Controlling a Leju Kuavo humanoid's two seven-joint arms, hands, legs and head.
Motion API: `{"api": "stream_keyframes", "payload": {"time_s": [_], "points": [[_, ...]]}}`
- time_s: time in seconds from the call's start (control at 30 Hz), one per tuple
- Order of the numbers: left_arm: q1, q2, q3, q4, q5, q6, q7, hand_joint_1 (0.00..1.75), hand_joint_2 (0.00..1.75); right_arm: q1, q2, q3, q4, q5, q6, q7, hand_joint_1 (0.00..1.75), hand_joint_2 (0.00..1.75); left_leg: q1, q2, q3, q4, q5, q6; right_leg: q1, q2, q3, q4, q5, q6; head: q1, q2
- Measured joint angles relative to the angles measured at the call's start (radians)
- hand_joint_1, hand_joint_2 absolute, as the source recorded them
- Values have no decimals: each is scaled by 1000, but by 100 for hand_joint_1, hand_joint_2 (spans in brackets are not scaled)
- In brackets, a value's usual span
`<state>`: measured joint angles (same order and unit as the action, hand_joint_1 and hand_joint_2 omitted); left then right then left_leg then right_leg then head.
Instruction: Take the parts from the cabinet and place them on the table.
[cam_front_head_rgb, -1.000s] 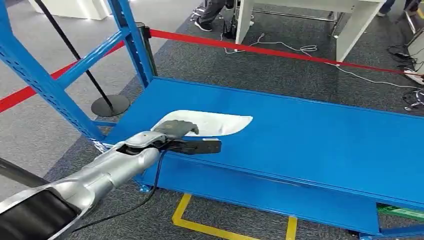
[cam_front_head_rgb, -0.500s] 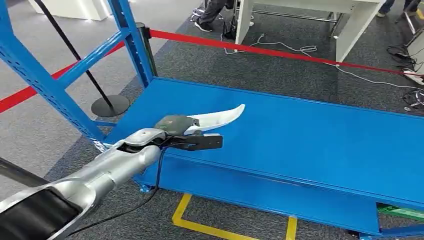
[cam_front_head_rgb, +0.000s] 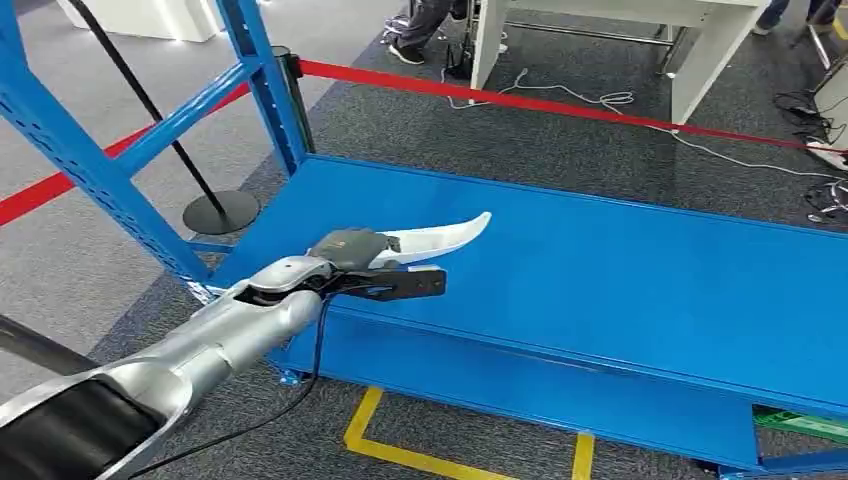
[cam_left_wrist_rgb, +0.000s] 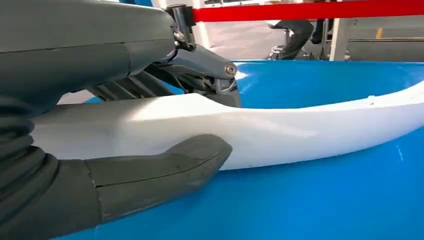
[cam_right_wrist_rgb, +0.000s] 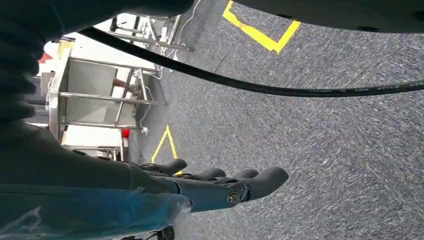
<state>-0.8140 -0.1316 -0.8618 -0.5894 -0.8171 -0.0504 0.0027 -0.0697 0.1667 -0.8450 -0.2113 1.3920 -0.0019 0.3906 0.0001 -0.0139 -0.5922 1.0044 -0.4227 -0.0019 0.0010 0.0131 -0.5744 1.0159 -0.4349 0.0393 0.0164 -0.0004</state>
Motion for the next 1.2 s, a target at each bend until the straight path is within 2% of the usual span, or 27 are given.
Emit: {"api": "stream_keyframes", "payload": {"time_s": [0.13, 0.17, 0.2, 0.23, 0.47, 0.7, 1.1, 1.13, 1.17, 1.2], "points": [[0, 0, 1, -2, -4, -2, -2, 175, 175, 0, 0, 0, 0, 2, 0, 0, 0, 175, 0, 0, 0, 0, 0, 0, 0, 0, 0, 0, 0, 0, 0, 0], [0, 0, 2, -2, -6, -4, -3, 157, 175, 0, 0, 0, 0, 2, 0, 0, 0, 175, 0, 0, 0, 0, 0, 0, 0, 0, 0, 0, 0, 0, 0, 0], [0, 0, 2, -2, -6, -6, -3, 12, 175, 0, 0, 0, 0, 3, 0, 0, 0, 175, 0, 0, 0, 0, 0, 0, 0, 0, 0, 0, 0, 0, 0, 0], [0, 1, 2, -2, -6, -11, -4, 0, 175, 0, 0, 0, 0, 4, 0, 0, 0, 175, 0, 0, 0, 0, 0, 0, 0, 0, 0, 0, 0, 0, 0, 0], [17, 15, 3, 3, -2, -89, -9, 0, 175, 0, 0, -1, 0, 11, -1, -6, 0, 175, 0, 0, -2, 0, 1, 1, 0, -1, -2, 0, 0, 0, 0, 0], [14, 37, 7, 16, 17, -138, -9, 0, 175, 0, 0, -1, 0, 14, -1, -8, 0, 175, 0, 0, -2, 0, 1, 1, 0, -1, -2, 0, 0, 0, 0, 0], [12, 59, 27, 32, 30, -112, 3, 0, 175, 0, 0, -1, 0, 23, -3, -9, 0, 175, 0, 0, -2, 0, 1, 0, 0, -1, -1, 1, 0, 0, 0, 0], [12, 60, 28, 33, 30, -111, 4, 5, 175, 0, 0, -1, 0, 25, -3, -9, 0, 175, 0, 0, -2, 0, 1, 0, 0, -1, -1, 1, 1, 0, 0, 0], [12, 61, 29, 33, 30, -110, 4, 152, 175, 0, 0, -1, 0, 26, -3, -9, 0, 175, 0, 0, -2, 0, 1, 0, 0, -1, -2, 1, 1, -1, 0, 0], [12, 63, 30, 33, 30, -110, 5, 175, 175, 0, 0, -1, 0, 26, -3, -9, 0, 175, 0, 0, -2, 0, 1, 0, 0, -1, -2, 1, 1, -1, 0, 0]]}}
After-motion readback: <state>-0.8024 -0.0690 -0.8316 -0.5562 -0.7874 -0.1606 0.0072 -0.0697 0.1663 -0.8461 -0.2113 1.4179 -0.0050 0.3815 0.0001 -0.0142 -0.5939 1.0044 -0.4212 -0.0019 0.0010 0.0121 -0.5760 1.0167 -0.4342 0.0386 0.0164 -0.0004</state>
